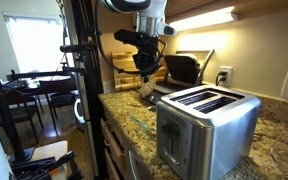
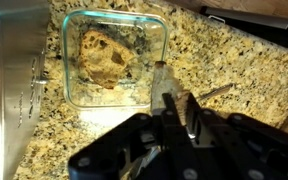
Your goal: Put a slice of bread in the left slot of the toaster
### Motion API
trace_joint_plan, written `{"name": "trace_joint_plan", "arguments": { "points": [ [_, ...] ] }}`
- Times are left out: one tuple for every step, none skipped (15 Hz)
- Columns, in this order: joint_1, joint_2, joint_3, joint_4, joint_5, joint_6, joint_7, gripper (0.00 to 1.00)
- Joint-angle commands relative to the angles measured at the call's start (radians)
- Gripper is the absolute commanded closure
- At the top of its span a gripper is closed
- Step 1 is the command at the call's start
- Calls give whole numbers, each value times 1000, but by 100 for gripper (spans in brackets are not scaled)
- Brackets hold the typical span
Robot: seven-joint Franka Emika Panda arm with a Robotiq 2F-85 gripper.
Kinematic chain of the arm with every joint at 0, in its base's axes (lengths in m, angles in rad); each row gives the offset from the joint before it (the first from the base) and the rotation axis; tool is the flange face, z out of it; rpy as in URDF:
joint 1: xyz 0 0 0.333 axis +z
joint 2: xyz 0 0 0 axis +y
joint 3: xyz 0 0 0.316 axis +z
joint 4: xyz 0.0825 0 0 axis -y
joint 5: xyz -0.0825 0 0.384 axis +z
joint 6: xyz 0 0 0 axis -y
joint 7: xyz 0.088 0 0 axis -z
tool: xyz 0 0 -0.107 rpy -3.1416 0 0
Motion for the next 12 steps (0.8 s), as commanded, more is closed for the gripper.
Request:
{"name": "trace_joint_plan", "arguments": {
  "points": [
    [13, -69, -30, -48, 12, 16, -6, 94],
    [13, -73, -34, -47, 11, 17, -5, 94],
    [12, -75, -37, -47, 10, 18, -4, 94],
    [11, -77, -41, -46, 9, 19, -2, 94],
    [10, -78, -45, -44, 7, 21, -1, 94],
    [8, -78, -48, -43, 6, 23, 1, 94],
    [6, -78, -51, -41, 4, 25, 3, 94],
    [5, -78, -54, -40, 1, 27, 5, 94],
    [3, -78, -56, -40, -1, 30, 7, 94],
    [2, -78, -58, -39, -2, 33, 8, 94],
    [1, -79, -60, -38, -4, 36, 10, 94],
    [0, -79, -62, -38, -5, 39, 11, 94]
  ]
}}
